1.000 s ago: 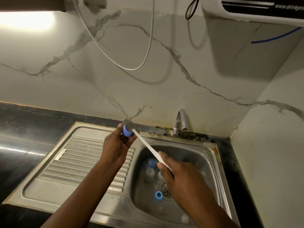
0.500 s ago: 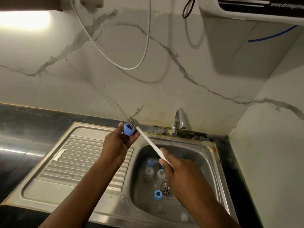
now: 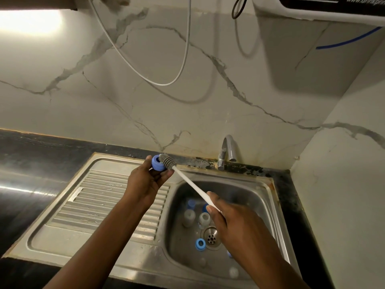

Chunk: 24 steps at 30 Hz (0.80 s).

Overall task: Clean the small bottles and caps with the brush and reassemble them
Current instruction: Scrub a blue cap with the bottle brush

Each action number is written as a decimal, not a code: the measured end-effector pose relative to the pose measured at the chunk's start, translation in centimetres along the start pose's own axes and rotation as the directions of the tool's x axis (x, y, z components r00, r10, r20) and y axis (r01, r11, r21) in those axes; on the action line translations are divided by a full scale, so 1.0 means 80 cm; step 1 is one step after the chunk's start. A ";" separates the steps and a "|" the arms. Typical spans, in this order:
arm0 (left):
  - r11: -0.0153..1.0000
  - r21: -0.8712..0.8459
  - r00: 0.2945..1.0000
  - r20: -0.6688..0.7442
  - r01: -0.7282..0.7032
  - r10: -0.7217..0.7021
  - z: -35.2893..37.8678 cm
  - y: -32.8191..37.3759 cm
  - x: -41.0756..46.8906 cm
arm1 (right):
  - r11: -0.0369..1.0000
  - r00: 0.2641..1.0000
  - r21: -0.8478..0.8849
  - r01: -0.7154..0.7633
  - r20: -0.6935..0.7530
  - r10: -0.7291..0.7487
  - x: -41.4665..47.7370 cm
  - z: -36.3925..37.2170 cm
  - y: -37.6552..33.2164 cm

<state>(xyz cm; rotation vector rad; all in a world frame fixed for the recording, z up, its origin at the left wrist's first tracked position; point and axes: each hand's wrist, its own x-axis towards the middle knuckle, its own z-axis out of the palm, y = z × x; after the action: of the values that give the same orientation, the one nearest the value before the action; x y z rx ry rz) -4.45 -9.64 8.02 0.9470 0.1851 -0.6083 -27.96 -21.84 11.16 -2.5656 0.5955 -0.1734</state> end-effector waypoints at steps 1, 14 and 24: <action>1.000 -0.004 1.000 0.013 0.013 -0.013 0.000 -0.002 0.000 | 1.000 1.000 -0.007 0.003 -0.013 -0.003 0.001 0.001 0.000; 0.985 -0.111 0.987 0.105 0.135 -0.123 -0.005 0.001 -0.001 | 0.992 0.999 0.124 -0.018 -0.044 0.023 0.008 0.016 0.017; 0.989 0.059 0.973 0.176 0.138 -0.147 0.008 -0.006 -0.014 | 0.984 0.997 0.171 -0.046 -0.050 0.055 0.014 0.026 0.022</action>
<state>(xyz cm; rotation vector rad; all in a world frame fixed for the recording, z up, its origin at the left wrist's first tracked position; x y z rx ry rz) -5.69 -9.92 8.52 0.9226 0.0778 -0.8302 -27.15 -22.81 8.45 -2.3859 0.6371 -0.2666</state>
